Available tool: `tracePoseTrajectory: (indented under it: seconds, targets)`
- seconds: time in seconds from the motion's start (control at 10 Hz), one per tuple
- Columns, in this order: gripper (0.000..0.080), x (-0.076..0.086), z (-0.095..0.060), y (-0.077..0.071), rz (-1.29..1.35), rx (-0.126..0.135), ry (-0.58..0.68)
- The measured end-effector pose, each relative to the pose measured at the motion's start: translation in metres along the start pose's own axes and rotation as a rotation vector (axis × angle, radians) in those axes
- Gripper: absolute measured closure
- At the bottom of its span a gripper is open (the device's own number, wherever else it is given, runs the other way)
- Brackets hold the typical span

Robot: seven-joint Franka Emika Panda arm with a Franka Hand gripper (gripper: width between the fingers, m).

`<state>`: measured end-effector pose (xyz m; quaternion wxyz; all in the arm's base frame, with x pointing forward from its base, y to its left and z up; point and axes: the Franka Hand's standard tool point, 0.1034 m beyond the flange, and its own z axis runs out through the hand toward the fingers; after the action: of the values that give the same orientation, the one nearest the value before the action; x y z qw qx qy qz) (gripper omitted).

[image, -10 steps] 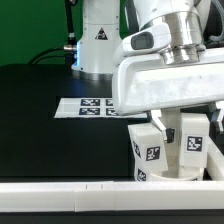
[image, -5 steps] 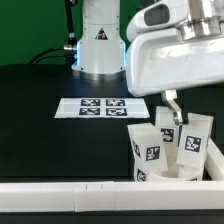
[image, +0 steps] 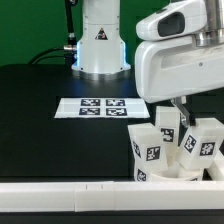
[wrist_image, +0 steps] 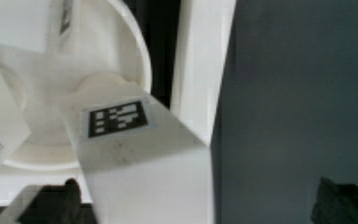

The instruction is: Assemble stool

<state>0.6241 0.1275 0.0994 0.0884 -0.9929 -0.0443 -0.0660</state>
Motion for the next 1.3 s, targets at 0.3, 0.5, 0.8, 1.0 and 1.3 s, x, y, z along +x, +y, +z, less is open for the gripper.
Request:
tracePoseTrajectory:
  seconds: [0.3, 0.5, 0.8, 1.0, 1.3]
  targets:
    - [0.0151, 0.003, -0.006, -0.013, 0.299, -0.011, -0.057]
    - [0.0151, 0.000, -0.002, -0.015, 0.325, -0.002, -0.037]
    - [0.0151, 0.001, -0.003, -0.003, -0.039, -0.053, -0.051]
    - [0.0151, 0.003, -0.005, 0.001, -0.353, -0.088, -0.061]
    - [0.0151, 0.003, -0.003, 0.006, -0.453, -0.080, -0.075]
